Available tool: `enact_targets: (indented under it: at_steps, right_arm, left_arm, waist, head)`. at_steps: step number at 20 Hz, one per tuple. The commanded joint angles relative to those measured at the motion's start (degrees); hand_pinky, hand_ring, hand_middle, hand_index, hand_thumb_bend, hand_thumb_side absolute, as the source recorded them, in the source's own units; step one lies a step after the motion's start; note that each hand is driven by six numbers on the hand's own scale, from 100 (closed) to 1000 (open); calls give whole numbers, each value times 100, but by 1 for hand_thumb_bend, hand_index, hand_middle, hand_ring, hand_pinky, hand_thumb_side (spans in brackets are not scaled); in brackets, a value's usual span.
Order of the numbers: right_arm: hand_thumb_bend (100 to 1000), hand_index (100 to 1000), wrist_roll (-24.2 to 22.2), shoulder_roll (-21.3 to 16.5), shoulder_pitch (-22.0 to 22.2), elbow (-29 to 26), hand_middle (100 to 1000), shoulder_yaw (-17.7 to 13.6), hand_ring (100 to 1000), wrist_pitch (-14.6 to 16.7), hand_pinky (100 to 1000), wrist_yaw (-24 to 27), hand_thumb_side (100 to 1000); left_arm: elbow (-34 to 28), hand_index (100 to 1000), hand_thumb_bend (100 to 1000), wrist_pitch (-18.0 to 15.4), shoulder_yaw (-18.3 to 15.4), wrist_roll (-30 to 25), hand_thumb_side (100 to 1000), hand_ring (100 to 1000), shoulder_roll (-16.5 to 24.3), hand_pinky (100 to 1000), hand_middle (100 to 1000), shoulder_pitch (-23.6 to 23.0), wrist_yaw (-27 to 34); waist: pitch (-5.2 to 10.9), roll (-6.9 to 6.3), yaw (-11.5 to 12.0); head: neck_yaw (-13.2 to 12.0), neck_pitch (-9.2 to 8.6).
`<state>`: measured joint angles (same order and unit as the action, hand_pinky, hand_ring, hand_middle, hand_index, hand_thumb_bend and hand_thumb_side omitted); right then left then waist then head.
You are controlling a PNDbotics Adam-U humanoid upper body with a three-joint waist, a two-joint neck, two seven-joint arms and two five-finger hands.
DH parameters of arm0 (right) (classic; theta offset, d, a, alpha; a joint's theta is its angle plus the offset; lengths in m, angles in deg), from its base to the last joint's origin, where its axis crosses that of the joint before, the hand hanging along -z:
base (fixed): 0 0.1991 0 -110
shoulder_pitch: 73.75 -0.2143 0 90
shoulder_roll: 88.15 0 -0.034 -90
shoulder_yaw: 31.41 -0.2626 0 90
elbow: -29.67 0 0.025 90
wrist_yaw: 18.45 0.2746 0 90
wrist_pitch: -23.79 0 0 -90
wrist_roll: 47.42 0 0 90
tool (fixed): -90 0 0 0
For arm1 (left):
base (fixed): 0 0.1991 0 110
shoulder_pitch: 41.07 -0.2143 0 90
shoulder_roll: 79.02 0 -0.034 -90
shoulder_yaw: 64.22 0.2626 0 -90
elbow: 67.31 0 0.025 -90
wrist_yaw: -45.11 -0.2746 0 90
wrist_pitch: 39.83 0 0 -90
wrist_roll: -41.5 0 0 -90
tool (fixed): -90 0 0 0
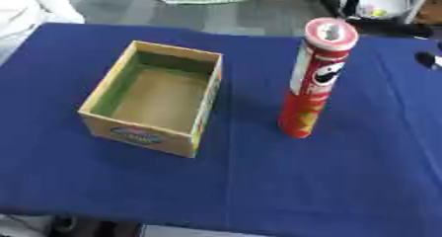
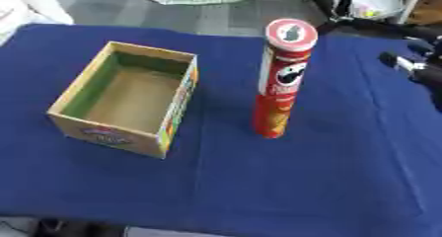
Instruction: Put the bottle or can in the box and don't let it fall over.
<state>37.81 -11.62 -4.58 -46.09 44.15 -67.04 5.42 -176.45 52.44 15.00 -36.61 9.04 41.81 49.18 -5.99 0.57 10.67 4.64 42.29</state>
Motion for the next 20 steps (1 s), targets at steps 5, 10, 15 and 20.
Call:
enact_targets:
  at_steps: [5,10,15,20]
  right_arm:
    - [708,830,-12,-186,-66,-58,1000,-45,973,1,900,-26,114]
    - [710,832,-90,-202,-65,-58,1000,-18,975,27,901,-48,116]
    - [721,842,-493,-244,-35,-95,1000,55,983,171,905,-102,126]
    - [729,847,-904,-277,-9,-61,1000,120,989,288,908,-115,134]
  left_arm:
    - [-87,830,100,-18,-51,8,717,758,114,908,819,9,-3]
    - [-88,830,100,-18,-50,6,717,758,117,908,819,8,-6]
    - [-92,830,100,-23,-50,4,715,759,126,907,819,13,-3]
    - [-89,830,100,-22,-43,-5,716,759,129,907,820,20,0]
  waist:
    - [66,-9,4]
    - [66,-8,4]
    - [70,-13,7]
    - [68,-11,4]
  head:
    - [7,-2]
    - [-4,-19]
    - [-7,-42]
    - [-12,-60]
